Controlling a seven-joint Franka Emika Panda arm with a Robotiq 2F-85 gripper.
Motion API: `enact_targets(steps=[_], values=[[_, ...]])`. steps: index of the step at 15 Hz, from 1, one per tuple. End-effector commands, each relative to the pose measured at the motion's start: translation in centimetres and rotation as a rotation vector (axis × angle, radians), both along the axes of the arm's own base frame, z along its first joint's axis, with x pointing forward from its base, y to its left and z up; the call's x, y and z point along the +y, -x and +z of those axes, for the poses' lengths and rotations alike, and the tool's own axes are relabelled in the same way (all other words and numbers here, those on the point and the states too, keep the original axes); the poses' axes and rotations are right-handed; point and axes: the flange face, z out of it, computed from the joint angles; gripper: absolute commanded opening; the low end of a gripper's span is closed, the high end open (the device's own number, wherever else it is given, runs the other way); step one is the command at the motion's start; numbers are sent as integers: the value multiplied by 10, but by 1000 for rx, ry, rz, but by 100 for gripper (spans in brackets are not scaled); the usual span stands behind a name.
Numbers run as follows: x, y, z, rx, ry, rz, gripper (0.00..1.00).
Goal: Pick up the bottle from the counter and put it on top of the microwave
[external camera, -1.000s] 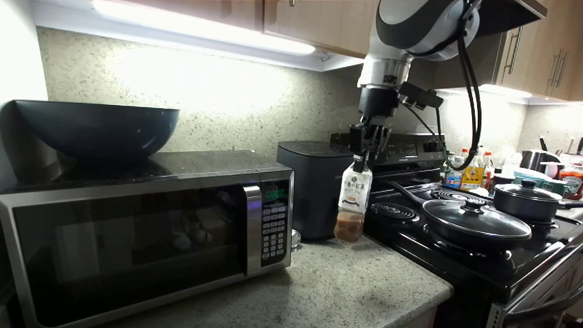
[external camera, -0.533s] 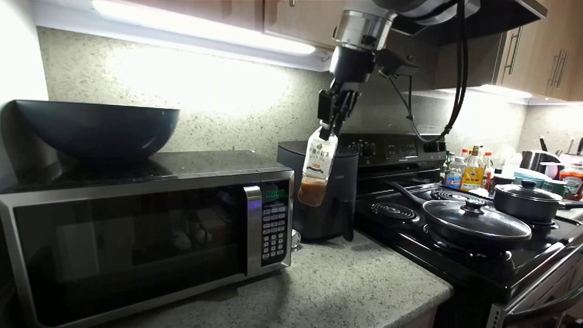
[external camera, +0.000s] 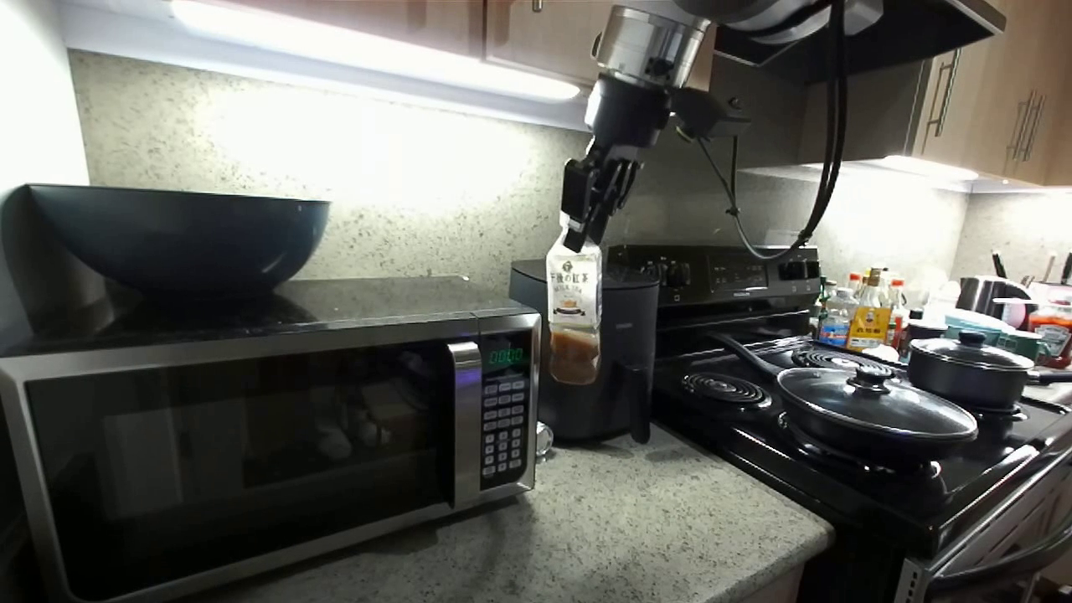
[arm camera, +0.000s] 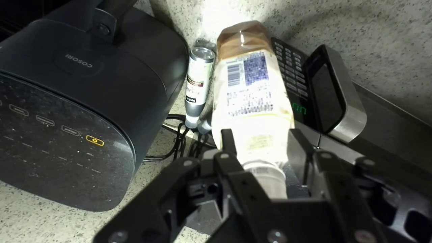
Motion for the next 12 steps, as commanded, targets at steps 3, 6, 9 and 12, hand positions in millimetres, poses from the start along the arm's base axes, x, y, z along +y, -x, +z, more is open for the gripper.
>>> enact_targets(steps=[3,6,9,12], values=[[18,14,48,-151,-5,28,18],[43,31,95,-293,-15,80,18],[64,45,126,-392,-11,124,18],[68,45,136,-422,-3,115,18]])
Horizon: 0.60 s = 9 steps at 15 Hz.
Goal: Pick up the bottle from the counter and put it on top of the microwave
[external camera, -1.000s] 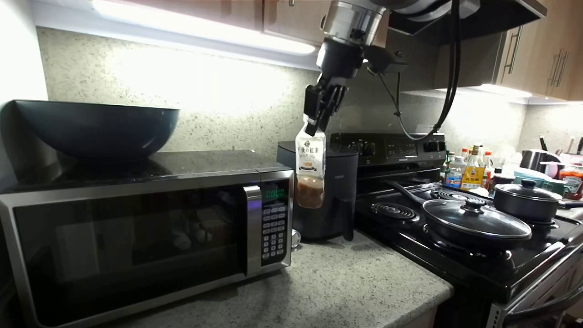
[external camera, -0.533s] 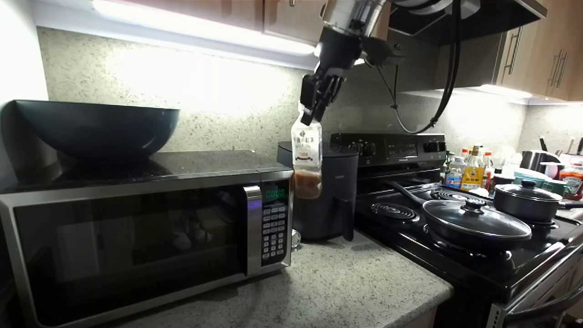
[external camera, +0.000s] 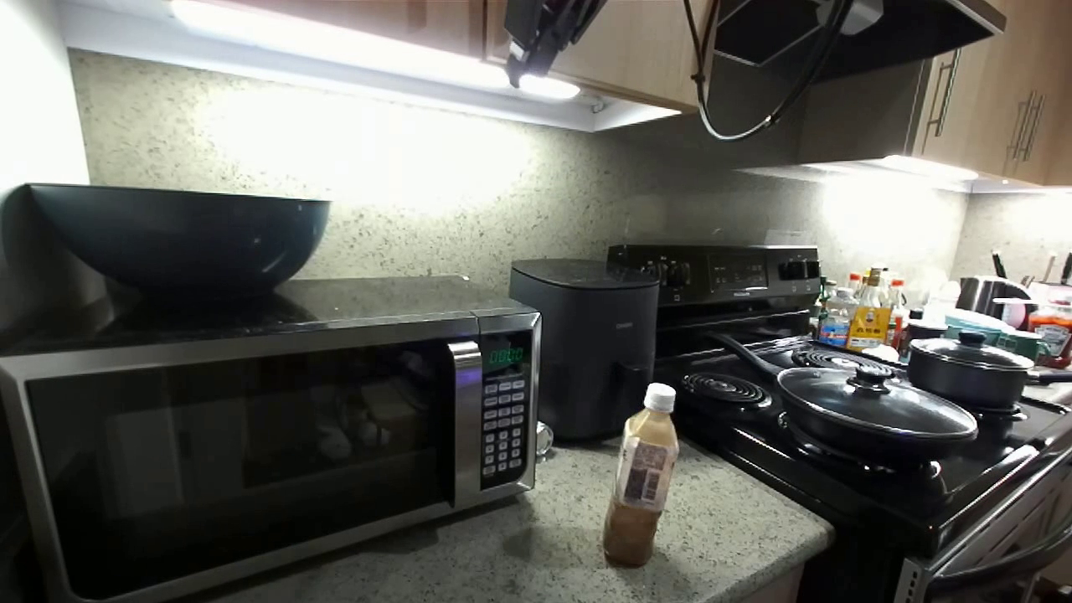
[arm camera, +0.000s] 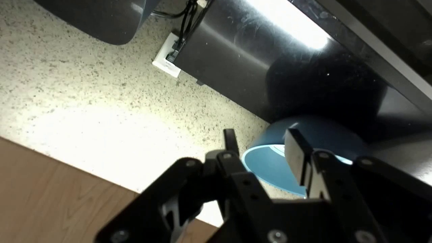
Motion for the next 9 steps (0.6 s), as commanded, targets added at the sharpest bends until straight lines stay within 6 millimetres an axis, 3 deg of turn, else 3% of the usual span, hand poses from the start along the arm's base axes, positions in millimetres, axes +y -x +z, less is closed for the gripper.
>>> enact_targets(steps=[1,2,6,7,9], values=[[0,-3,4,-23,4,-28,65],[2,0,5,-11,0,-8,44],[1,-3,2,-6,1,-12,65],[-1,-3,-1,5,9,-13,90],[-7,-5,-16,57,9,-31,97]])
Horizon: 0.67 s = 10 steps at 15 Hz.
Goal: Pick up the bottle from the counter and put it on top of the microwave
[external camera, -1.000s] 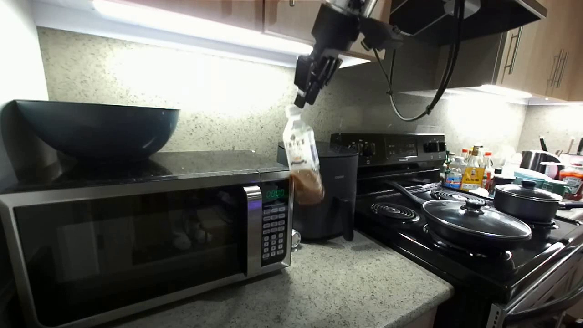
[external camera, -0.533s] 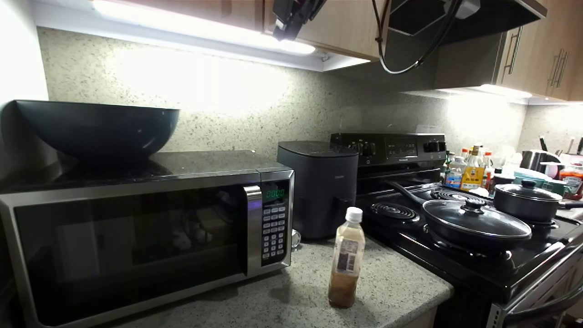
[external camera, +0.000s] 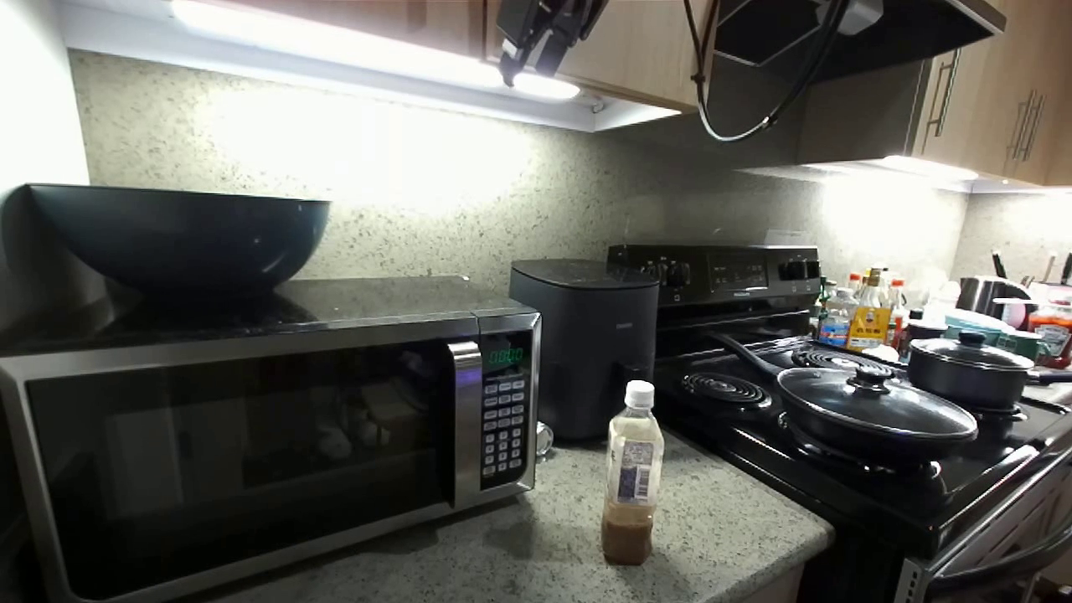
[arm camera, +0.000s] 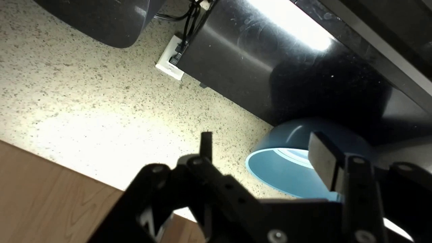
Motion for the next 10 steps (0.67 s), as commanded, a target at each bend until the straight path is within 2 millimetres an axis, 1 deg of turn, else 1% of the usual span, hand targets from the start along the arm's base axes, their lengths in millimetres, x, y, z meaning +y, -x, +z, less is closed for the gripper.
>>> enact_targets(steps=[1,4,6,9,10], values=[[-10,-4,-22,80,3,-31,100],[-25,-9,-50,176,-20,-72,100],[-41,-9,-74,244,-27,-115,100],[-72,-19,-121,288,-37,-188,100],[-81,-23,-133,306,-51,-211,100]])
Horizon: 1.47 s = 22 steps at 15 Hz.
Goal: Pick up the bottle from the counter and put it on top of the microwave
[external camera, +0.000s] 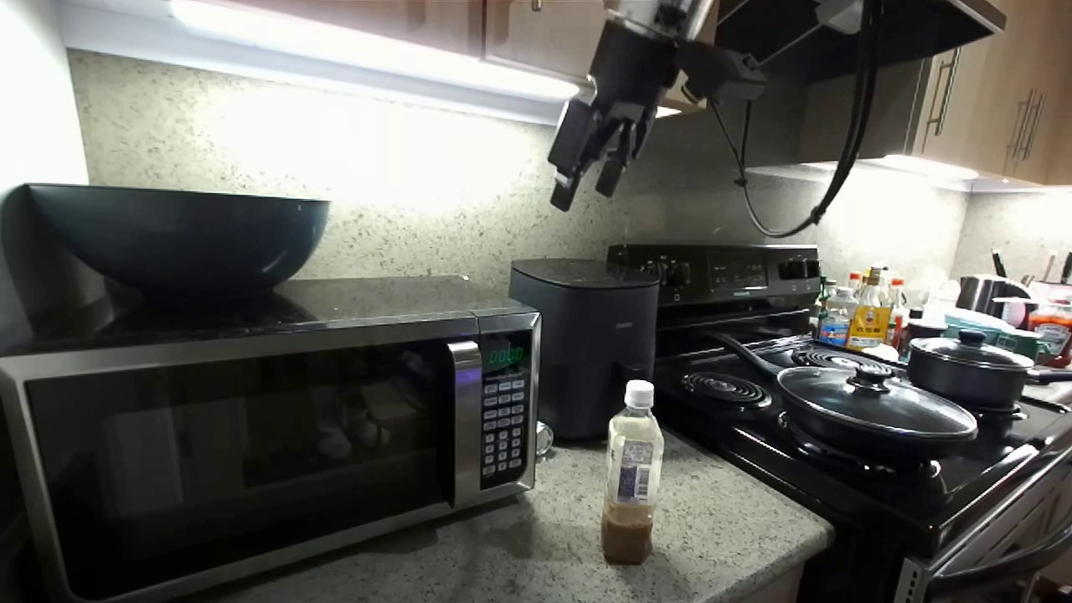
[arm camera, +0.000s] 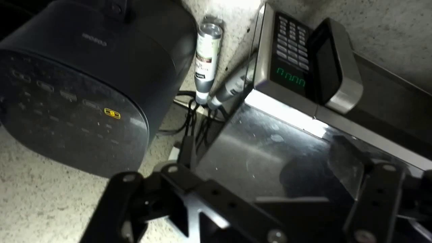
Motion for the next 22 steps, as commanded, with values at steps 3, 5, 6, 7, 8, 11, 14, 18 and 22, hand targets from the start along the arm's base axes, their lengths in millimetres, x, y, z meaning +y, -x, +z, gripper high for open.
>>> enact_targets(steps=[3,5,6,7,8,11,14,18,22], values=[[-29,-9,-36,40,-14,-74,100],[-36,-12,-42,45,-17,-89,100],[-36,-12,-41,44,-18,-91,100],[-35,-11,-41,43,-20,-92,100],[-35,-11,-41,43,-20,-92,100],[-43,-7,-77,141,-41,-147,100],[-52,-2,-122,264,-81,-187,100],[-67,3,-184,378,-68,-262,100],[-68,-2,-192,385,-60,-273,100]])
